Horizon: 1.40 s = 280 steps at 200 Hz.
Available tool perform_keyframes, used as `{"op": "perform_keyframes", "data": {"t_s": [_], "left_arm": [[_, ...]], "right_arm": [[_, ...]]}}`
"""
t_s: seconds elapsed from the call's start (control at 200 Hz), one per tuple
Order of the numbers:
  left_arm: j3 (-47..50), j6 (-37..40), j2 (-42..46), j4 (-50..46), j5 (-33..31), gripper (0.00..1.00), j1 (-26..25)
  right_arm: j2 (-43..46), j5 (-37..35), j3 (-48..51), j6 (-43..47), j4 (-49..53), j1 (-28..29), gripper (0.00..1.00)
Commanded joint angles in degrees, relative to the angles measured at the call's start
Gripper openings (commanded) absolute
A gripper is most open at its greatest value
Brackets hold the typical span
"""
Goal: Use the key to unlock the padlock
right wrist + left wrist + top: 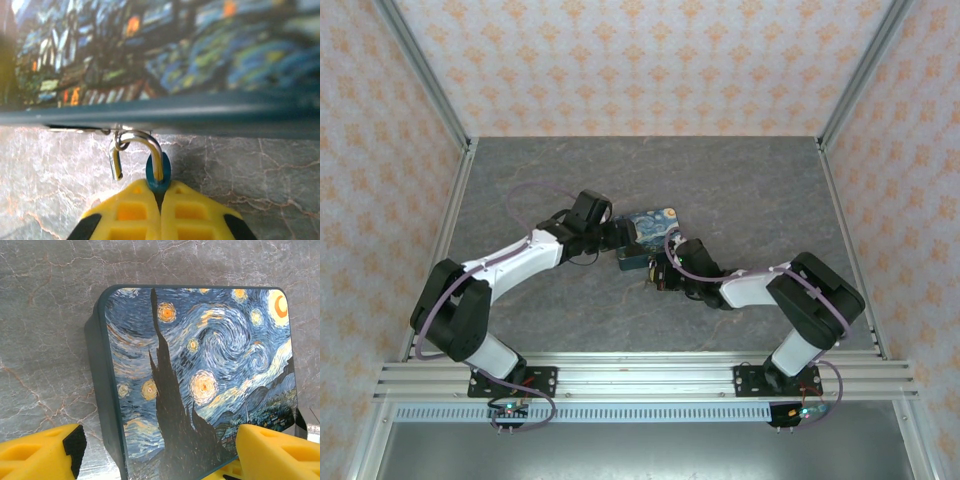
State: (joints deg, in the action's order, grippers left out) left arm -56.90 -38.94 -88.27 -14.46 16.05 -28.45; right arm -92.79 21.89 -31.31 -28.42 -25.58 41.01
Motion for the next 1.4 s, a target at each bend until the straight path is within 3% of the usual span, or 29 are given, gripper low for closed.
{"op": "perform_keyframes", "data": {"t_s": [0.0, 0.135, 0.345, 0.535, 1.131, 1.396], "left_arm": [[-2.79, 1.94, -0.89, -1.66, -0.81, 0.8, 0.5], [-4.14, 4.23, -1.5, -3.89, -3.07, 0.8, -0.37], [-9.46, 11.53, -5.22, -12.85, -16.71, 0.8, -6.29], [-9.63, 12.51, -7.85, -14.35, -21.42, 0.8, -9.61], [-8.77, 11.43, -14.51, -15.16, -22.94, 0.78, -13.48], [-8.4, 11.44, -16.39, -15.18, -21.25, 0.75, -13.48]], "right_arm": [[0.68, -2.87, 1.24, -0.49, 0.87, 0.12, 0.0], [2.97, -4.46, 2.43, -1.33, 1.65, 0.03, 0.0], [4.59, -5.54, 3.62, -4.19, 1.32, -0.12, 0.0], [4.66, -6.68, 3.98, -7.72, 1.57, -0.08, 0.0], [4.03, -10.56, 6.08, -27.64, -7.48, -0.08, 0.0], [3.88, -11.79, 4.34, -28.55, -7.11, -1.97, 0.0]]}}
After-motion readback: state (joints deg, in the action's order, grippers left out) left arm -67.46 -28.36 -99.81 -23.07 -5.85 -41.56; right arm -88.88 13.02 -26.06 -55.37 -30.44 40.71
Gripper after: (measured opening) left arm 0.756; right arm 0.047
